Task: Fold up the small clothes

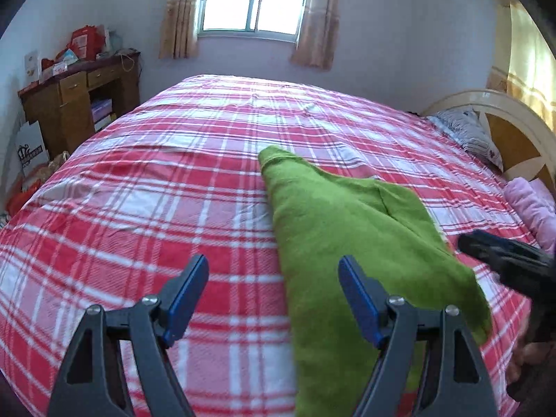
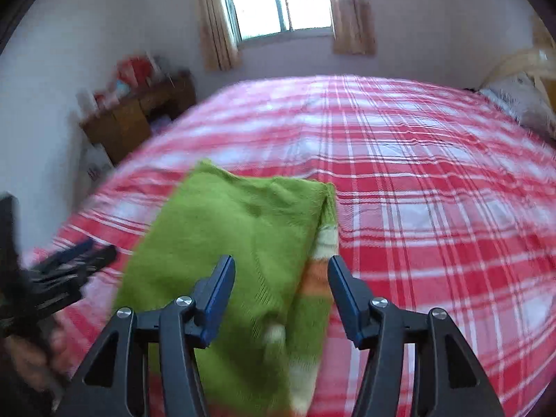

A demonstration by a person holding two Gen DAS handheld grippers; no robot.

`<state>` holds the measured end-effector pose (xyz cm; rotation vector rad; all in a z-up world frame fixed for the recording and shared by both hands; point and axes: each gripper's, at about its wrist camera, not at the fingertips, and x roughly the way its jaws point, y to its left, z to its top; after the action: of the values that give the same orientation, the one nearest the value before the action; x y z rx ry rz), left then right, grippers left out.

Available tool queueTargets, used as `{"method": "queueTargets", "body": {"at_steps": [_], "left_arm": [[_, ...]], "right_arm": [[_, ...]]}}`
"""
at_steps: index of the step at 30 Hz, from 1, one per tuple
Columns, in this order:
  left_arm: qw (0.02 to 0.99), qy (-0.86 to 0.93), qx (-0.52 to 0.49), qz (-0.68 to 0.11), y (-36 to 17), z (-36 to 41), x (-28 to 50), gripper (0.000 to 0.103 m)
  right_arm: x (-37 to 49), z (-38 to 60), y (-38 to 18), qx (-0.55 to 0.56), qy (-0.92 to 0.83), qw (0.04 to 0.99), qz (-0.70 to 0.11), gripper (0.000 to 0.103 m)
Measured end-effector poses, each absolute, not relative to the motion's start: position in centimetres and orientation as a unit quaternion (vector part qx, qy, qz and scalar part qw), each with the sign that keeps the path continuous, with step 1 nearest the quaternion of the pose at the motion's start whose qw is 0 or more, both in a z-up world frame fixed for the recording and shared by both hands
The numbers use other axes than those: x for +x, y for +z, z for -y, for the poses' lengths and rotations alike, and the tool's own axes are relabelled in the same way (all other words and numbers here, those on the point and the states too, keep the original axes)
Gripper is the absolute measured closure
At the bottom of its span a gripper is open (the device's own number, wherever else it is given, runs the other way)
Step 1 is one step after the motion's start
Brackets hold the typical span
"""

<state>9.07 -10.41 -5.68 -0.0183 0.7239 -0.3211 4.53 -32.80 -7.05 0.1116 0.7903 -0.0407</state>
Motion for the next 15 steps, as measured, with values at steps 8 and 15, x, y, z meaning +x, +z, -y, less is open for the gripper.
{"method": "queueTargets", "body": {"at_steps": [8, 15], "left_arm": [[0.914, -0.149, 0.012, -0.377, -9.0, 13.4, 9.8, 0.018], [0.904, -0.179, 0.007, -0.388, -8.1, 11.8, 10.1, 0.013]], "right_arm": [[8.8, 36.6, -11.6, 0.117, -0.025, 0.905, -0.409, 0.095], [5.9, 38.6, -10.8, 0.180, 0.009, 0.909, -0.376, 0.072]]}}
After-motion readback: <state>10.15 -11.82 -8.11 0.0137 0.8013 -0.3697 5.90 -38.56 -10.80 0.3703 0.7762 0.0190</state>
